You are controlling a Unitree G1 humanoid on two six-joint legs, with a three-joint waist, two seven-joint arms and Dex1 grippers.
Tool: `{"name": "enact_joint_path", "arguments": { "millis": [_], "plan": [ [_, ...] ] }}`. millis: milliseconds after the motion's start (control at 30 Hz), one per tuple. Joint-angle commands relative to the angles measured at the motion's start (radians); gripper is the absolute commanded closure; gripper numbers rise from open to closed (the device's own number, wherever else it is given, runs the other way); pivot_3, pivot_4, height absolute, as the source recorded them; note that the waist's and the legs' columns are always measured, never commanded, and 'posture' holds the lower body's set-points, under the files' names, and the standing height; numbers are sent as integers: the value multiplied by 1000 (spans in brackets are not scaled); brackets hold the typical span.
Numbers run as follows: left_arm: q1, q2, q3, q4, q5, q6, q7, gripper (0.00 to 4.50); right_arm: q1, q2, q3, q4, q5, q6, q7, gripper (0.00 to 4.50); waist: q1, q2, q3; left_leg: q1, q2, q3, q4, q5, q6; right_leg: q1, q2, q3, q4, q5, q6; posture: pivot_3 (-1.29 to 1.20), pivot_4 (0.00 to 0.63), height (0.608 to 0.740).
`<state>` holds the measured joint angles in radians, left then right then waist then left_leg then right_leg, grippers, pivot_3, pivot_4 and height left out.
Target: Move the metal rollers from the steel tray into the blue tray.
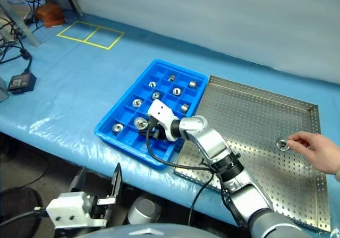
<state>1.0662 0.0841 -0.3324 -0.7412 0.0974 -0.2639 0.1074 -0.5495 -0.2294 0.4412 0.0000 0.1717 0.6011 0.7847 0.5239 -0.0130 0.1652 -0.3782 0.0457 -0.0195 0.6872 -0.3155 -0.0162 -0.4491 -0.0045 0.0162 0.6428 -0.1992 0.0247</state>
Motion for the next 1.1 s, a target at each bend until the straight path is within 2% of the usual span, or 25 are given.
{"name": "enact_joint_path", "arguments": {
  "millis": [33, 600, 867, 1100],
  "plan": [
    [-2, 7, 3, -44, -7, 0, -7, 0, 4, -22, 10, -6, -23, -39, 19, 2813, -3, 0, 0, 0, 0, 0, 0, 0, 0, 0, 0, 0, 0, 0, 0, 459, 150, 740],
    [-26, 13, 20, -56, -19, 39, -28, 0, 47, -84, 69, -69, -12, -43, 171, 2813, -22, 4, -3, 1, 0, 0, 3, 0, 0, 2, -1, 0, 0, 0, 0, 446, 150, 740],
    [-37, 15, 24, -53, -21, 44, -35, 0, 61, -37, 64, -46, -32, -57, 113, 112, -46, 6, -11, 1, 0, 0, 3, 0, 0, 3, -1, 0, 0, 0, 0, 442, 150, 740],
    [-43, 14, 20, -58, -22, 56, -44, 0, 42, 20, 17, -80, 30, -26, 101, 49, -67, 6, -11, 1, 0, -1, 3, 0, 0, 3, -1, 0, 0, 0, 0, 438, 150, 740]
  ]
}}
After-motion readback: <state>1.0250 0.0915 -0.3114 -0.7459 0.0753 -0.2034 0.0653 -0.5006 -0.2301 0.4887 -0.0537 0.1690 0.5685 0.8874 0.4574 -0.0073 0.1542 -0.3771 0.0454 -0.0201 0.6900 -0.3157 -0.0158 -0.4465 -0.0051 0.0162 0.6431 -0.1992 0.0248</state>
